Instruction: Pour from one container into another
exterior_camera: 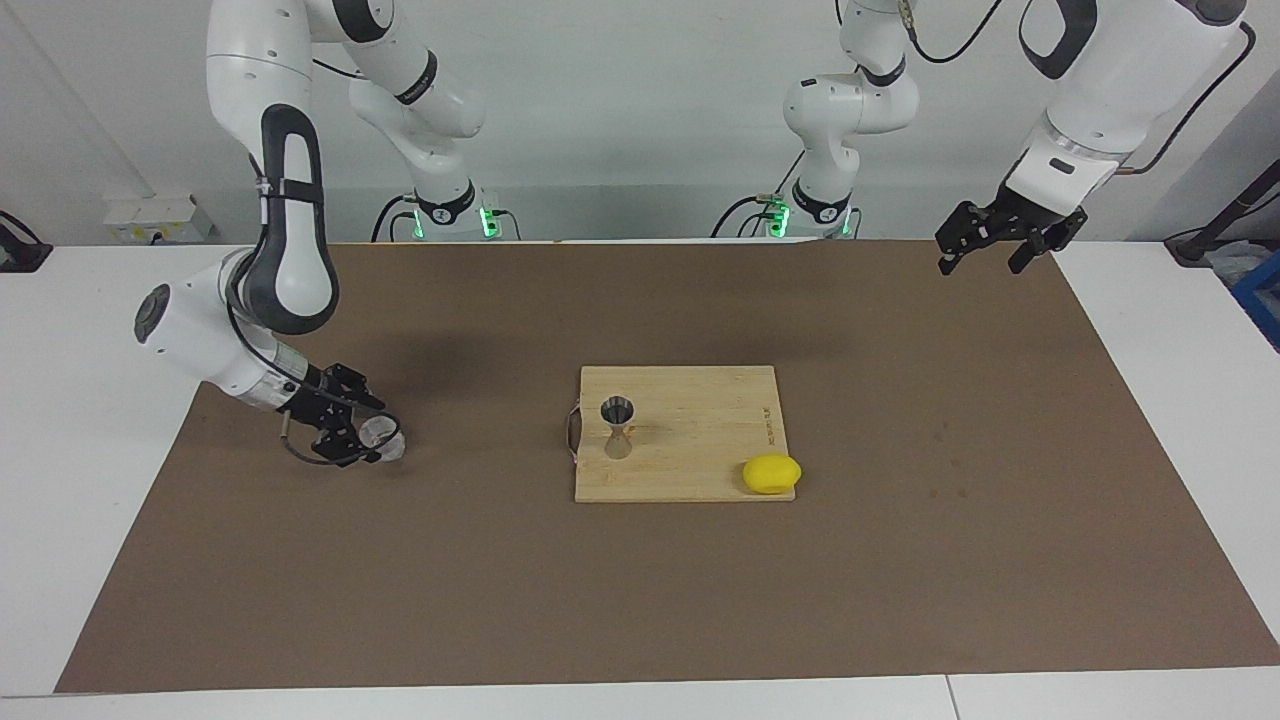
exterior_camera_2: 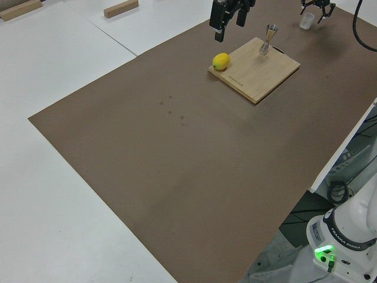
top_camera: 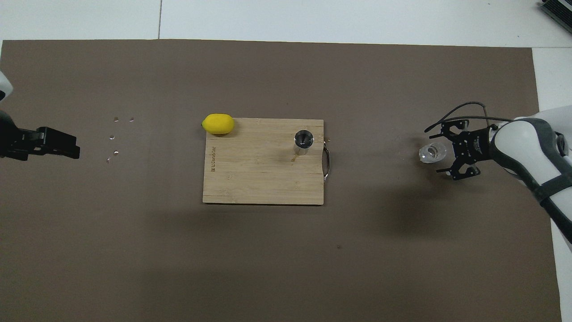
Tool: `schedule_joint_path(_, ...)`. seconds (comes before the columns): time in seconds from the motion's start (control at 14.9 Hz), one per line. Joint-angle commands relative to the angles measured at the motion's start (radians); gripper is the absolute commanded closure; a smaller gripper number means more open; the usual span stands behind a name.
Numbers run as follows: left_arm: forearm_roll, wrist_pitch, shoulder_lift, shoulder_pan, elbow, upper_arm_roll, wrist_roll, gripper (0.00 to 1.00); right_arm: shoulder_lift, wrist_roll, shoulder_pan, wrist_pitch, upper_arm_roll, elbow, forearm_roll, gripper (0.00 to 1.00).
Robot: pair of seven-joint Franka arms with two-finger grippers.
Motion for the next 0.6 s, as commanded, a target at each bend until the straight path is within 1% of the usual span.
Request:
schedule_joint_path(0.0, 0.016, 0.007, -0.032, 0.0, -0.036, 0.002, 0.001, 0.0, -0.038, -0.054, 0.066, 0.015, 0.004, -0.008, -0.091, 0.0)
schedule_joint_path(0.13, 0.016, 0.007, -0.032, 0.0, -0.036, 0.002, 0.001, 0.0, -0.04, -0.157, 0.112, 0.015, 0.004, 0.0, -0.18, 0.0)
schedule_joint_path(0.27, 0.016, 0.007, -0.032, 0.0, -0.036, 0.002, -0.001, 0.0, -0.06, -0.271, 0.14, 0.013, 0.007, 0.0, -0.272, 0.0)
schedule_joint_path(0.4, 0.016, 0.007, -0.032, 0.0, -0.036, 0.002, 0.001, 0.0, -0.081, -0.376, 0.164, 0.003, 0.005, 0.001, -0.303, 0.0)
schedule_joint_path(0.54, 0.016, 0.007, -0.032, 0.0, -0.036, 0.002, 0.001, 0.0, -0.113, -0.479, 0.178, -0.019, 0.008, 0.006, -0.37, 0.0)
